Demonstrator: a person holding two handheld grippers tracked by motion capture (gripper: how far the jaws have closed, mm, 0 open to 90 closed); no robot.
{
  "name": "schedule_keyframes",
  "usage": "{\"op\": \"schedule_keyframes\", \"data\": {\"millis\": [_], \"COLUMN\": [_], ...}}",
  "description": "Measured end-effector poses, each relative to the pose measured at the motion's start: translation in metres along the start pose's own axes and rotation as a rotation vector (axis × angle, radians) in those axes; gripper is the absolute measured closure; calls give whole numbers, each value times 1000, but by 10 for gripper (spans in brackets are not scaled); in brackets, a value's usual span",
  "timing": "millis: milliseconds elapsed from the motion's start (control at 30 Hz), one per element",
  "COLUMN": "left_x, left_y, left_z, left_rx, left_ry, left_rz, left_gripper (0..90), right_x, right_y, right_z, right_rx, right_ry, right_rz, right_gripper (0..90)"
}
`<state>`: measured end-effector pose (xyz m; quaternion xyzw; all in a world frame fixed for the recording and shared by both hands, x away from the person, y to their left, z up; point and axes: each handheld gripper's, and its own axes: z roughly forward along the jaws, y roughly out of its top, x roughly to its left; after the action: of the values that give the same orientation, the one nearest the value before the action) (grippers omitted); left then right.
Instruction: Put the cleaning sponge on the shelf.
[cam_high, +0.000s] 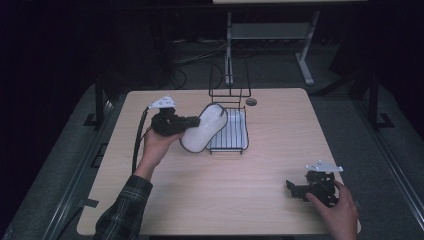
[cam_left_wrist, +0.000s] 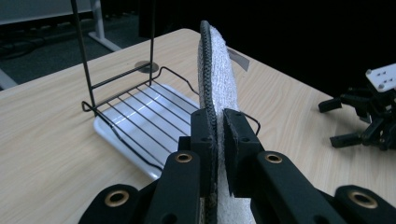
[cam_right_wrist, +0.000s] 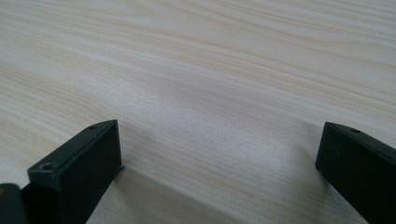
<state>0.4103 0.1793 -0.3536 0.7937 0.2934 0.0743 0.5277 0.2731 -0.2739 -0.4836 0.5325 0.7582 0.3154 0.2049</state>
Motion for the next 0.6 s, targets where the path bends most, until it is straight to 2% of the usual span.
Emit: {"op": "schedule_keyframes", "data": {"millis": [333, 600], "left_x": [14, 31], "left_y": [11, 16], "left_z": [23, 40], "left_rx": [21, 21], "left_ry": [-3, -19], "left_rz": [-7, -34], "left_gripper": [832, 832], "right_x": [0, 0], "right_y": [0, 0], "right_z": [0, 0], "right_rx": [0, -1], "right_ry": [0, 0], "right_rz": [1, 0], "right_gripper": [0, 0]}}
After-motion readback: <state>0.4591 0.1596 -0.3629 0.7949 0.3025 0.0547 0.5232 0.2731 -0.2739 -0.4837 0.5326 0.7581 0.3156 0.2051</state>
